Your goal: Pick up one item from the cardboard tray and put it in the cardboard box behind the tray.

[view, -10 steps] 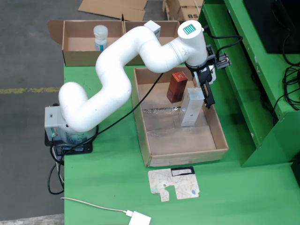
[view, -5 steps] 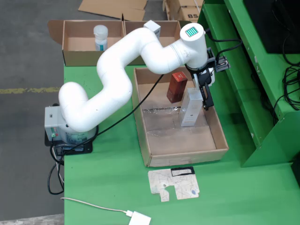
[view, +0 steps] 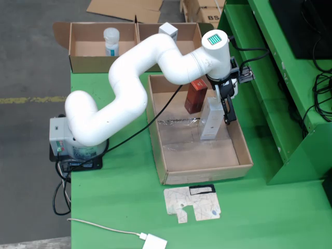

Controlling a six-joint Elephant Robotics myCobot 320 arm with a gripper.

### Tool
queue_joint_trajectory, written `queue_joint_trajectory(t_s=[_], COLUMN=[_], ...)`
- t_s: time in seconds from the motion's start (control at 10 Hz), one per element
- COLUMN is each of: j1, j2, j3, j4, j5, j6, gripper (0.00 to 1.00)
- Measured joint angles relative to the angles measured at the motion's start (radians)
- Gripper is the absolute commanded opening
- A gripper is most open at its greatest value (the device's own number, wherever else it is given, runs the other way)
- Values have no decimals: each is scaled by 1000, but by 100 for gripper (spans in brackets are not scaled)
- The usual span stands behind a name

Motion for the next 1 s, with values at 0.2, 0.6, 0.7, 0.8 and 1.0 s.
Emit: queue_joint_trajectory(t_s=[0.2, 0.6, 0.7, 0.8, 1.0], j1=[-3, -12, -12, -12, -12], j2=[-5, -18, -24, -28, -40], j3=[0, 0, 0, 0, 0], j4=[-1, -24, -32, -34, -41], j5=[8, 31, 34, 38, 37], j6=[-3, -12, -12, -12, -12], gripper=[100, 100, 100, 100, 100])
